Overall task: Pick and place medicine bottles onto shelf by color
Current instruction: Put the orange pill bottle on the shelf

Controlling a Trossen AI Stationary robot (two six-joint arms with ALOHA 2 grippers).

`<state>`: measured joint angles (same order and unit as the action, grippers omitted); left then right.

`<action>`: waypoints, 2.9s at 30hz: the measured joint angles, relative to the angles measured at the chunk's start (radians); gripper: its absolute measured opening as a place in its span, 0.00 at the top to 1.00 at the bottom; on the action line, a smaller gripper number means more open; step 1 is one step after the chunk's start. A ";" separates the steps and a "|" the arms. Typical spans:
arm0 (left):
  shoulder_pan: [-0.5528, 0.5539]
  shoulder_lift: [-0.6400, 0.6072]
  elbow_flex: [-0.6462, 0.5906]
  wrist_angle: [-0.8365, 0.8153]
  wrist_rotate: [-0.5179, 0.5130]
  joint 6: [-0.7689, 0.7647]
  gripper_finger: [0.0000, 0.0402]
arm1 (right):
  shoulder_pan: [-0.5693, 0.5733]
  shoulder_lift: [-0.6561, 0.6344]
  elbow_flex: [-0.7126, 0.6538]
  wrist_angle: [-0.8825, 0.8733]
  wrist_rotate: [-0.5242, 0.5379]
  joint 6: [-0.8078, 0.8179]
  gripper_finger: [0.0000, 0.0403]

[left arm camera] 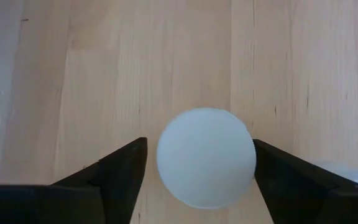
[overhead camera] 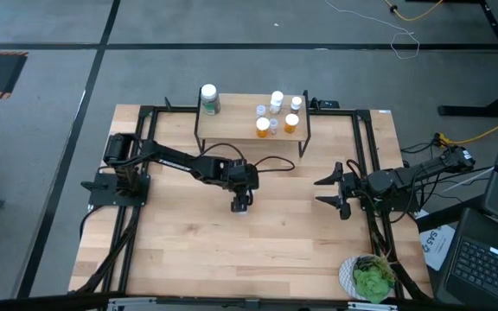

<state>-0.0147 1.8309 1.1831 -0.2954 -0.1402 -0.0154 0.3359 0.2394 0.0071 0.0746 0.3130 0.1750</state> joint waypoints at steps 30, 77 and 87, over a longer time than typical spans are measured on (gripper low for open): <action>0.073 0.000 0.503 -0.557 -0.012 0.061 0.50 | 0.000 0.000 0.000 -0.002 0.000 0.000 0.38; 0.609 0.128 0.813 -0.629 0.116 0.372 0.50 | 0.000 0.000 0.000 -0.002 0.008 0.004 0.38; 0.593 0.128 0.813 -0.619 0.076 0.411 0.45 | 0.000 0.000 0.000 -0.002 0.008 0.004 0.38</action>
<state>0.5779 1.9591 1.9965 -0.9143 -0.0639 0.3958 0.3357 0.2398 0.0073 0.0731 0.3214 0.1791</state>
